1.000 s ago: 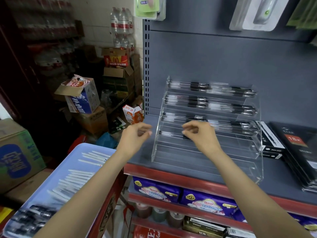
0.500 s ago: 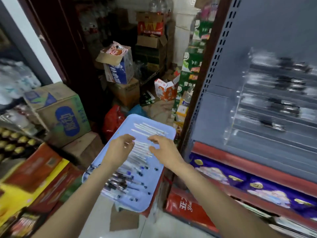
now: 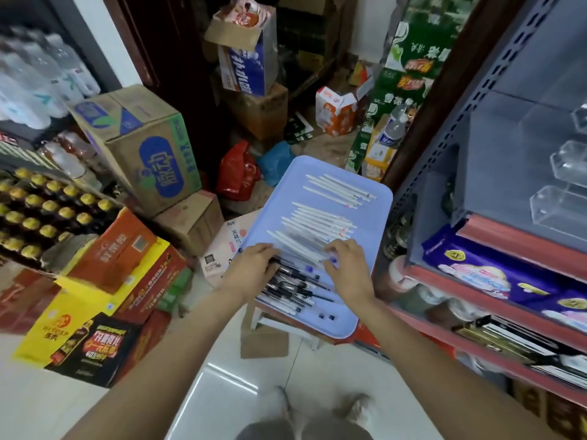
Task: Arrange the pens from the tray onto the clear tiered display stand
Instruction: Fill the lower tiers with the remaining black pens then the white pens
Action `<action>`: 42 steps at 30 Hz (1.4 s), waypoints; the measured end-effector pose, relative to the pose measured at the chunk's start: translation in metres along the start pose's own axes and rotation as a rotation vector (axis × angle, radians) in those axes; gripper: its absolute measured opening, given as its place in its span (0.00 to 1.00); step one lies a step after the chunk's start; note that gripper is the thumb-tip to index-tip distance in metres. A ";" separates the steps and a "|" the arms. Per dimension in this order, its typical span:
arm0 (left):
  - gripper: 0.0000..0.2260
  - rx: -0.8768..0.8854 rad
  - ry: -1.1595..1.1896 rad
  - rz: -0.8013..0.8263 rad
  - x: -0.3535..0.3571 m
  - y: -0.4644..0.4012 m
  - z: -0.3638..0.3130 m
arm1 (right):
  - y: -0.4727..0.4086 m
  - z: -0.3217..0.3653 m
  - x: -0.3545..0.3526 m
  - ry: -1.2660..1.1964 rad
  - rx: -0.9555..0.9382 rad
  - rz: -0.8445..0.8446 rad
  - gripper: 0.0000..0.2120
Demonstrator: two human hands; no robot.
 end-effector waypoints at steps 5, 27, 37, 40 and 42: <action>0.17 0.039 -0.008 0.021 0.007 -0.007 -0.003 | 0.006 0.004 0.012 0.040 -0.094 0.131 0.11; 0.06 0.042 0.097 -0.037 -0.005 -0.017 0.000 | 0.023 0.011 0.024 0.046 -0.116 0.236 0.12; 0.06 -0.021 0.137 -0.013 -0.002 -0.015 0.022 | 0.016 0.002 0.000 -0.147 0.008 0.078 0.09; 0.06 -0.042 0.078 0.070 -0.001 -0.023 0.020 | 0.015 -0.001 -0.006 -0.256 0.062 0.050 0.09; 0.06 -0.066 0.048 0.115 -0.001 -0.027 0.018 | 0.015 -0.002 -0.009 -0.334 0.102 0.047 0.10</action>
Point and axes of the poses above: each hand's wrist, its own y-axis away from the middle knuckle, its own x-axis out of the palm, z = x × y, the point moved 10 cm from there along -y, towards the middle knuckle, and after that the axes turned 11 degrees about -y, right-handed, at the moved point
